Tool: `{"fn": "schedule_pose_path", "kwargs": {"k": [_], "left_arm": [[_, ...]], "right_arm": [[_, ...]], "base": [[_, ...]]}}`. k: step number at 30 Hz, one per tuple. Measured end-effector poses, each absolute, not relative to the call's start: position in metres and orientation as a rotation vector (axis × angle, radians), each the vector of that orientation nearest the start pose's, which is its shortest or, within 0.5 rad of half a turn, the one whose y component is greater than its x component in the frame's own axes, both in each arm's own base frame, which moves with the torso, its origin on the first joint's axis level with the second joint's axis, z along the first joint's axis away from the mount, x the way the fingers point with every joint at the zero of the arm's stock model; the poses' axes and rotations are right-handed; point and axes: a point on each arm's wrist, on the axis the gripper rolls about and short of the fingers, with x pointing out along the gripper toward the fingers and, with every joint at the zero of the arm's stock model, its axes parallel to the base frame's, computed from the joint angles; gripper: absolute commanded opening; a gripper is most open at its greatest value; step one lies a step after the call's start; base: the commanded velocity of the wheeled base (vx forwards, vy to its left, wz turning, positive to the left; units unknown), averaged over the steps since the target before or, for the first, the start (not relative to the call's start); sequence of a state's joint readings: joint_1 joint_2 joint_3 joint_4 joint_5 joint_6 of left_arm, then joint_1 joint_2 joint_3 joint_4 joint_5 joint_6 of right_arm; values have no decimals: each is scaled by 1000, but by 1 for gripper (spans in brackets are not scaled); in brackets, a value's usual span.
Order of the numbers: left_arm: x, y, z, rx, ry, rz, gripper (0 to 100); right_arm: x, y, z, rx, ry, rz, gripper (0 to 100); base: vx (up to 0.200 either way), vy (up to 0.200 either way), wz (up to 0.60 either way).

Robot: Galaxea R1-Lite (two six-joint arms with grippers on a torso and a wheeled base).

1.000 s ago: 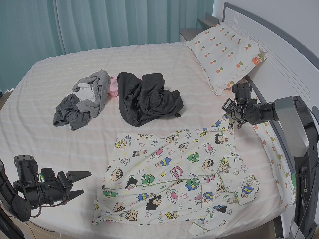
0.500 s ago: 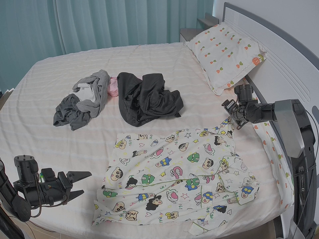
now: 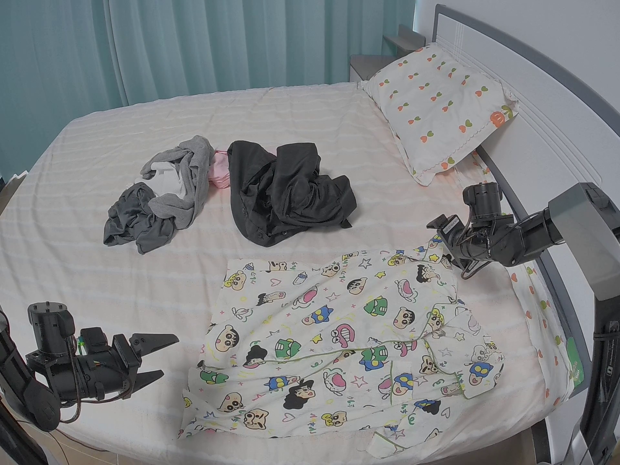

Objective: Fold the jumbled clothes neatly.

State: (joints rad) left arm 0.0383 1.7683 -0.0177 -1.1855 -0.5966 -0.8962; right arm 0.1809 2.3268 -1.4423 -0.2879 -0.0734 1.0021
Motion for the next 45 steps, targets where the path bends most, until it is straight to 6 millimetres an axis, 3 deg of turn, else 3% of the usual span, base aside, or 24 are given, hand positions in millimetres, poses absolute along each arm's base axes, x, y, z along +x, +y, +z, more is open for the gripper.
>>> {"fn": "schedule_pose_path", "kwargs": {"k": [6, 14, 22, 28, 33, 40, 45], "left_arm": [[185, -6, 56, -1029, 765, -267, 100], [185, -7, 55, -1029, 770, -268, 100], [186, -7, 54, -1030, 778, -265, 100], [186, -7, 53, -1030, 779, -265, 100], [186, -7, 53, -1030, 779, -264, 100], [186, -7, 53, -1030, 779, -263, 100], [186, -7, 53, -1030, 779, -263, 100]], "right_arm": [[435, 109, 74, 919, 558, -92, 100], [446, 134, 60, 912, 570, -47, 100], [463, 131, 38, 861, 548, -93, 100], [480, 120, 33, 842, 496, -115, 100], [494, 118, 39, 838, 436, -101, 100], [518, 125, 73, 833, 229, -27, 100], [530, 130, 84, 801, 140, -6, 100]], "base": [[0, 0, 0], [0, 0, 0], [0, 0, 0], [0, 0, 0], [0, 0, 0], [0, 0, 0], [0, 0, 0]]}}
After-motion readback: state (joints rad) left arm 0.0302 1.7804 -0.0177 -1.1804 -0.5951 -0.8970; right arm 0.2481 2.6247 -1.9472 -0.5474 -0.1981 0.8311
